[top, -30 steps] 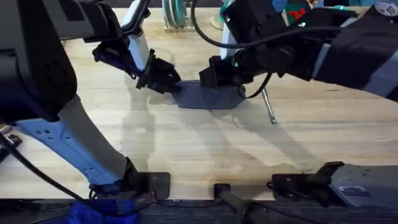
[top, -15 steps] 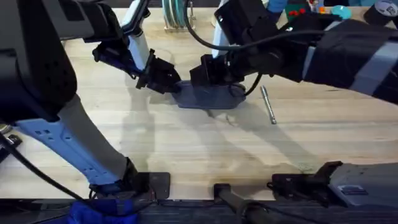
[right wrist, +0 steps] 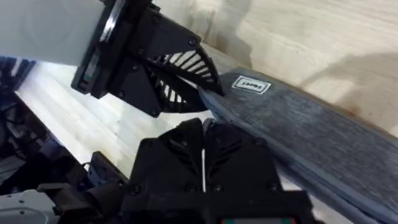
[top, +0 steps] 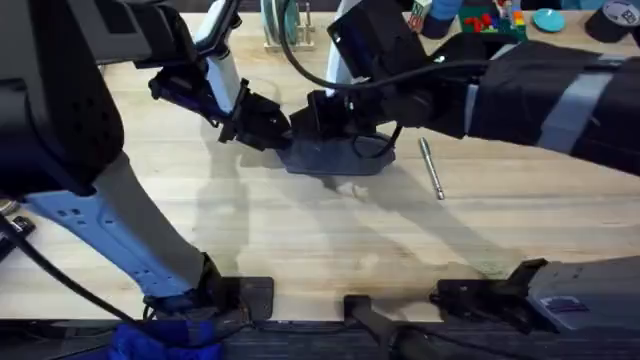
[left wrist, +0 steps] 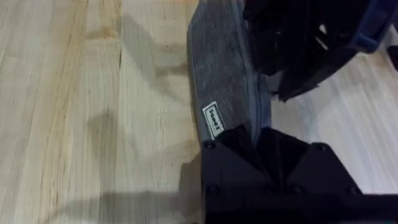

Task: Unzip the bag, pick up the pens from the table one at a time and place them inside, then zip the bag closed.

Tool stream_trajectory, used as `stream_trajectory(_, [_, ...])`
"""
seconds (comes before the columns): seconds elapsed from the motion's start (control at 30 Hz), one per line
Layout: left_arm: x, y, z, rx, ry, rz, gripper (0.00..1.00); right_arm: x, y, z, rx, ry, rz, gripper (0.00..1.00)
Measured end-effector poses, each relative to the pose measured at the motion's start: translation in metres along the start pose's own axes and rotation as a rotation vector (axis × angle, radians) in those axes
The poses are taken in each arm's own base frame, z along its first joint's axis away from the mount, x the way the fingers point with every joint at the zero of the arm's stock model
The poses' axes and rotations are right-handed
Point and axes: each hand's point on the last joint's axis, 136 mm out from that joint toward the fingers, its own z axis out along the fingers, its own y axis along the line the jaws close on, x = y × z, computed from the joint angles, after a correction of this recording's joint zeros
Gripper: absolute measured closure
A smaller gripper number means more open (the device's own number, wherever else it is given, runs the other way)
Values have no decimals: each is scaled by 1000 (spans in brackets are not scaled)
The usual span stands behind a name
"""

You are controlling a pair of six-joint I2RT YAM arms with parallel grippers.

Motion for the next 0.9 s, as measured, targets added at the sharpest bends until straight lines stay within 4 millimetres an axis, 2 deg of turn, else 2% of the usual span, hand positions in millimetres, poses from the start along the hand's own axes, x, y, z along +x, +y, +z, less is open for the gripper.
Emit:
stream_trajectory(0.7, [0,0,0,0,0,0,959,0,1,0,-1,1,7,957])
stream_trajectory(0.83, [0,0,0,1,0,0,959,0,3,0,-10,1,11,733])
stream_trajectory(0.9, [0,0,0,1,0,0,959,-1,4,-1,-16,0,10,578])
